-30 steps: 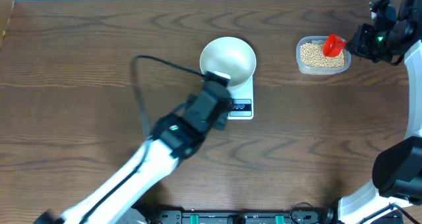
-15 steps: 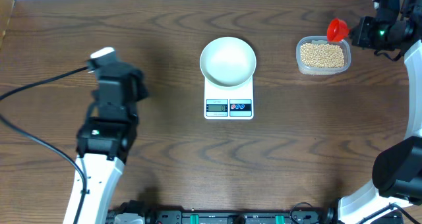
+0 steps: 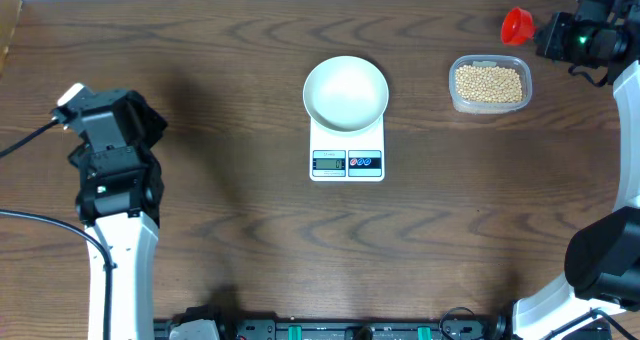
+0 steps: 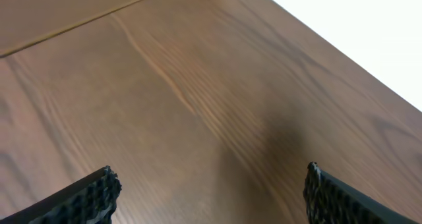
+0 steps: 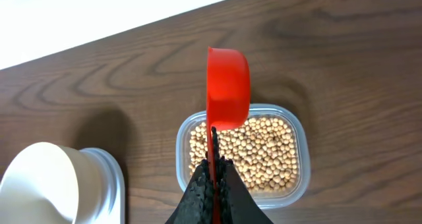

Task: Scoop item into bowl and weigh 50g on scale
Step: 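Lift the left gripper off the scale and retract it to rest, then lower the red scoop into the soybean tub with the right gripper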

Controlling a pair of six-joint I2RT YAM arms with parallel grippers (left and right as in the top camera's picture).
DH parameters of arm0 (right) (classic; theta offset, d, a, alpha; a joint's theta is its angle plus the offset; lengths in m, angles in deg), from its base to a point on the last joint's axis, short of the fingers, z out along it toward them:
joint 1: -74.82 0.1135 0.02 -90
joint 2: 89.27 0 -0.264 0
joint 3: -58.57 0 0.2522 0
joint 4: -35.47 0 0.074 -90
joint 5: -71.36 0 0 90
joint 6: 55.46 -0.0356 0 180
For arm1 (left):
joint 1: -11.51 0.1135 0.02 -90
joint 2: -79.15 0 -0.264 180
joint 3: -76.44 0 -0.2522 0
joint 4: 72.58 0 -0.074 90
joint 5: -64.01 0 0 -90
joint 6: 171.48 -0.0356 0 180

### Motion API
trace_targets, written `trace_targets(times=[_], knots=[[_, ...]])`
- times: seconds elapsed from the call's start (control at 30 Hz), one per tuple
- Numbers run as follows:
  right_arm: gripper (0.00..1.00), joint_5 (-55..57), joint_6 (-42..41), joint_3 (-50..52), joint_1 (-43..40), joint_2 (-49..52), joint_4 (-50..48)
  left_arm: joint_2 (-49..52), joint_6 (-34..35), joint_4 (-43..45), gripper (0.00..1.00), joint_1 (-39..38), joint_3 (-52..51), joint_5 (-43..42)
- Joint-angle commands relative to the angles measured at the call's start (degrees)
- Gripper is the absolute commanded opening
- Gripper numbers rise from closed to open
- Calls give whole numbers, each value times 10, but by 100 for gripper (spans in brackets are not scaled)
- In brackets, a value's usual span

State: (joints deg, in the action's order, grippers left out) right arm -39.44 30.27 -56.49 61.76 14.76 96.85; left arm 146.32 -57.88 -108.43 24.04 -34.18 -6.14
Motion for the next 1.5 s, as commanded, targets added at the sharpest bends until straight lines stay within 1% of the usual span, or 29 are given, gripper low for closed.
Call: trace_targets(times=[0.0, 0.27, 0.47, 0.7, 0.87, 0.97, 1.07, 1.2, 1.47], knots=[[1, -1, -21, -10, -2, -8, 10, 6, 1, 0, 92, 8, 0, 8], [1, -6, -29, -10, -2, -13, 65, 11, 1, -2, 92, 8, 0, 8], [1, -5, -80, -11, 21, -25, 90, 11, 1, -2, 92, 8, 0, 8], [2, -3, -164, -18, 80, -26, 103, 11, 1, -2, 92, 8, 0, 8], [2, 99, -188, -35, 127, -26, 118, 11, 1, -2, 92, 8, 0, 8], [2, 148, -206, -66, 136, -26, 139, 11, 1, -2, 93, 8, 0, 8], [2, 181, -199, -96, 135, -26, 157, 11, 1, -2, 93, 8, 0, 8], [1, 236, -165, -109, 135, -26, 175, 11, 1, -2, 92, 8, 0, 8], [1, 342, -14, -104, 135, -26, 234, 11, 1, -2, 92, 8, 0, 8]])
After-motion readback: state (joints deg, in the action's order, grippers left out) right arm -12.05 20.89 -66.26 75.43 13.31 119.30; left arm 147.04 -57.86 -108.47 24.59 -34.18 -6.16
